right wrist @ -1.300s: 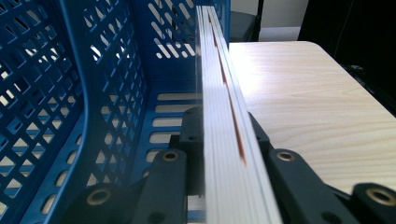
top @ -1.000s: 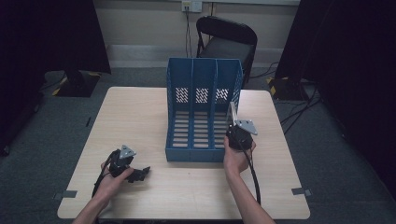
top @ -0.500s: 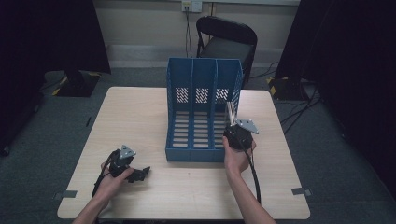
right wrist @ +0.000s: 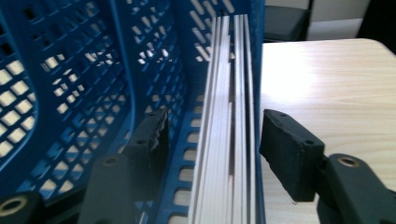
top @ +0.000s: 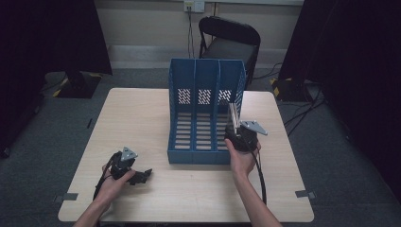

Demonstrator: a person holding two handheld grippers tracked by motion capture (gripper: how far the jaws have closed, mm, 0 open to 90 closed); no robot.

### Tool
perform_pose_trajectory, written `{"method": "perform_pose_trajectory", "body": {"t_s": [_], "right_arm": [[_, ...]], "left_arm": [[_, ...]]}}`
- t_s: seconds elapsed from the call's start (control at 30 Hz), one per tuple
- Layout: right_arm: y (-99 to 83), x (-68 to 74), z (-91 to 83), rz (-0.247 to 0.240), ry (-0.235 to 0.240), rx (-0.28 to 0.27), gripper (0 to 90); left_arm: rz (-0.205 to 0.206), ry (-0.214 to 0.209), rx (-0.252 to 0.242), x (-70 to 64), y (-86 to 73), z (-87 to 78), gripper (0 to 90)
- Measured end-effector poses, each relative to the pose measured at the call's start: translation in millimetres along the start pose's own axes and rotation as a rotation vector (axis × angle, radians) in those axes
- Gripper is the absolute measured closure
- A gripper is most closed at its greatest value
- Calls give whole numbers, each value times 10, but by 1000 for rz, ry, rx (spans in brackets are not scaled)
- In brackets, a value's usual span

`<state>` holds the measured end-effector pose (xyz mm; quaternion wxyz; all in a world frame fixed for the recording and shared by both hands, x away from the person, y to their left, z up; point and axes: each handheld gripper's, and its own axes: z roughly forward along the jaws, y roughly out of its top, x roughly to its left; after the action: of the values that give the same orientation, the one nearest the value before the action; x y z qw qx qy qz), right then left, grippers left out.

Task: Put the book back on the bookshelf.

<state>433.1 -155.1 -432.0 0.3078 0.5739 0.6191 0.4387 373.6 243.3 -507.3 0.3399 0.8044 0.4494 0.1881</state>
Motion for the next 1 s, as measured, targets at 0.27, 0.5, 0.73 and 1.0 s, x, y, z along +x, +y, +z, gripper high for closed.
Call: {"method": "perform_pose_trajectory", "body": {"t_s": [0.27, 0.5, 0.73, 1.0], "right_arm": [[46, -62, -104, -39, 100, -2, 336], [70, -170, -228, -50, 194, 12, 264], [94, -228, -373, -61, 252, 3, 239], [50, -423, -609, -62, 323, -1, 200]], "left_arm": [[0, 0, 0, 0, 0, 0, 1], [-1, -2, 1, 2, 0, 0, 0], [0, -3, 2, 7, -3, -3, 0], [-2, -1, 4, 25, -7, -8, 0]]}}
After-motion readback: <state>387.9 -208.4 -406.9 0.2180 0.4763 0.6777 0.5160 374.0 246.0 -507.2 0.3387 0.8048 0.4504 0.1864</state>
